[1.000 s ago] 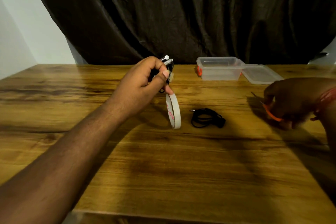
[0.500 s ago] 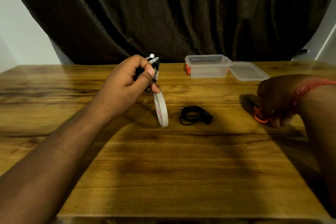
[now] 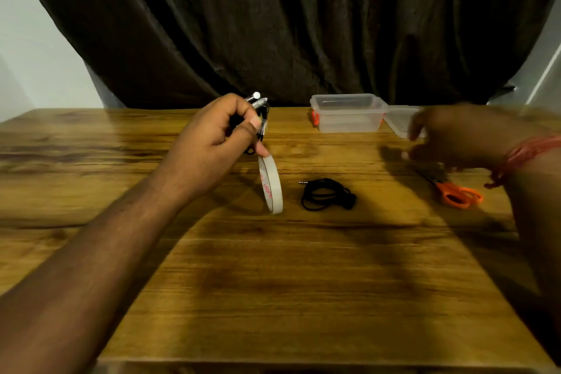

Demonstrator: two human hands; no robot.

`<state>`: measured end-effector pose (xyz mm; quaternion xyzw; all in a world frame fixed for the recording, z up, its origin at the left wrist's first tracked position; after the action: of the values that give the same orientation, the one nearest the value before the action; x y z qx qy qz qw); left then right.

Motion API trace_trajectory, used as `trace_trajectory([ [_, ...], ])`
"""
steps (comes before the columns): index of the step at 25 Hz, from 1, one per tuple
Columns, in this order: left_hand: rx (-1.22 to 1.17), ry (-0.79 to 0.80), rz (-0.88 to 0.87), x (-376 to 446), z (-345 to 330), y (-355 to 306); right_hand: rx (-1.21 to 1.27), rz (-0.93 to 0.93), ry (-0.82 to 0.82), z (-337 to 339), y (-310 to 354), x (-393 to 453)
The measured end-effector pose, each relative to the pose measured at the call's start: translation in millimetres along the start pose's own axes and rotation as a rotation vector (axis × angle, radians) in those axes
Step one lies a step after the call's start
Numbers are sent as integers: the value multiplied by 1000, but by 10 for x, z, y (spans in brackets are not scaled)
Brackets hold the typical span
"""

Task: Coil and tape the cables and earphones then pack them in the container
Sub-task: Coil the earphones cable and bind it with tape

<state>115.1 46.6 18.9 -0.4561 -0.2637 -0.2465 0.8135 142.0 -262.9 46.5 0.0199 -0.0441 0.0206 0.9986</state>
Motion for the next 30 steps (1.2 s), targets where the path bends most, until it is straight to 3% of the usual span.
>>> trace_trajectory([
  [2,-1,1,-4,8,-1,8,251,247,-195,42,399,-114],
  [5,16,2,-12,2,-10,4,647,447,-45,-167,989,-350],
  [8,34,-5,-22,-3,-4,5,752,498,80,-474,1293,-407],
  [15,-5,-135,-172,-2,39,-57,950,579,17,-452,1301,-370],
  [18,17,-263,-220,24,119,-36,794,624,-198,-268,1153,-359],
  [21,41,-281,-177,30,124,39,320,616,-378,-75,846,-261],
  [24,77,-243,-154,24,59,95,-39,472,-207,-76,492,-98],
  [26,85,-229,-149,33,43,117,-119,421,-55,-181,391,-52],
  [30,87,-210,-138,34,47,171,-180,431,89,-394,421,7],
])
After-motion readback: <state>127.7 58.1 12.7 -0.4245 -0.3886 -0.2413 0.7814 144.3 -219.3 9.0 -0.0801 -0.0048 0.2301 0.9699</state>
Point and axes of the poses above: each hand's wrist, its own x-axis towards the middle knuckle, its own z-axis out of the back of the hand, y = z × x, the point moved 3 cm from there along x, towards the middle knuckle, and after that the axes turned 5 degrees about -y, right-handed, at the moved point
